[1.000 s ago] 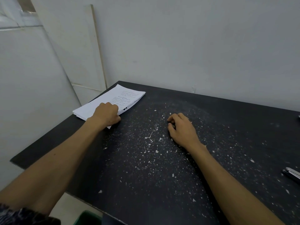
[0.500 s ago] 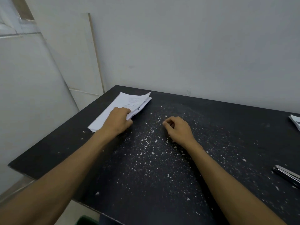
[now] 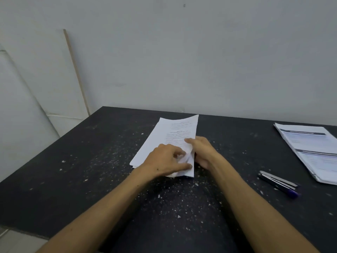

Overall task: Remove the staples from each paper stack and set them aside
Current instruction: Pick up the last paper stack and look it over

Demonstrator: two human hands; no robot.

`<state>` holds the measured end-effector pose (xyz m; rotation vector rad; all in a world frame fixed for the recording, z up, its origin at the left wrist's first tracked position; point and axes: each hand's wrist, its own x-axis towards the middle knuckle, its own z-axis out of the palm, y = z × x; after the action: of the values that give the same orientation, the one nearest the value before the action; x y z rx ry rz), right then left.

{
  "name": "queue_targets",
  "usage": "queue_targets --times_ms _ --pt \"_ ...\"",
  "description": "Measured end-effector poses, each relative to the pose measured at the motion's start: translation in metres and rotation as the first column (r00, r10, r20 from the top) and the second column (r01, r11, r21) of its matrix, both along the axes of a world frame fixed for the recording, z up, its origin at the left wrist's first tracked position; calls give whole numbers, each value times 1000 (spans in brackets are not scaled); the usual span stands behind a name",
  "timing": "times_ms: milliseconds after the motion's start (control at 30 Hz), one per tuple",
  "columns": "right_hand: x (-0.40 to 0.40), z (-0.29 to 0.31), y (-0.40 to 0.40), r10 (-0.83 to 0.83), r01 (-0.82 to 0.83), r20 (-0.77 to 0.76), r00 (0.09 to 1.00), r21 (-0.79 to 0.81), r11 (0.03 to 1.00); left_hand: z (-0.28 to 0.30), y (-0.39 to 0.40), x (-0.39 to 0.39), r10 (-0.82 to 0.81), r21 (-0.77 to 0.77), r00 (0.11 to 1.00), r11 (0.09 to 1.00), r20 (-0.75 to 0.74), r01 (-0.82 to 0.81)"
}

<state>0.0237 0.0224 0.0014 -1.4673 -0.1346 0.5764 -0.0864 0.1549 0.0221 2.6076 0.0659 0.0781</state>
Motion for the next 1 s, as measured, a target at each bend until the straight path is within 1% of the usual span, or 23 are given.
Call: queue_targets --times_ms 67,133,167,200,267,300,367,400,433,467,500,567,700,767,867,1000 --pt "2 -2 -18 -58 60 33 998 -50 997 3 -12 1 -42 7 996 999 -80 43" --pt "2 -2 -33 -81 82 19 997 -58 995 5 -19 6 -59 -81 996 995 -74 52" --pt "2 -3 -41 -82 82 5 997 -44 996 4 -20 11 -37 -136 998 990 -53 30" --pt "3 -2 -49 -88 88 -6 996 -31 996 4 -22 15 8 -154 1000 988 -27 -12" --pt "3 0 -62 -99 99 -8 995 -22 995 -5 -16 27 168 -112 986 980 16 -165" --pt "3 3 -71 -102 102 1 995 -17 995 -7 -14 32 245 -118 969 963 17 -242" --pt "3 10 -87 -92 91 15 996 14 996 -9 -9 40 357 -185 933 915 -44 -359" --pt "3 14 -94 -87 87 23 996 31 996 -5 -8 44 368 -251 926 891 -87 -378" --pt "3 17 -100 -85 83 36 996 47 995 0 -7 47 352 -346 929 863 -113 -369" --pt "4 22 -104 -89 85 56 994 60 995 6 -8 50 331 -448 937 826 -109 -343" --pt "4 26 -107 -100 94 82 992 68 993 13 -10 51 320 -541 944 780 -86 -314" --pt "5 38 -110 -140 127 163 977 86 988 28 -14 57 333 -645 943 721 2 -253" --pt "11 62 -110 -211 190 352 912 94 977 56 -27 68 389 -731 910 662 145 -167" --pt "15 73 -108 -239 214 422 875 107 971 64 -36 72 405 -754 888 648 216 -112" --pt "20 82 -107 -271 233 473 838 138 963 70 -46 74 418 -758 858 650 299 -53" --pt "17 78 -110 -265 268 570 778 80 960 60 -49 76 404 -711 865 699 296 -83"
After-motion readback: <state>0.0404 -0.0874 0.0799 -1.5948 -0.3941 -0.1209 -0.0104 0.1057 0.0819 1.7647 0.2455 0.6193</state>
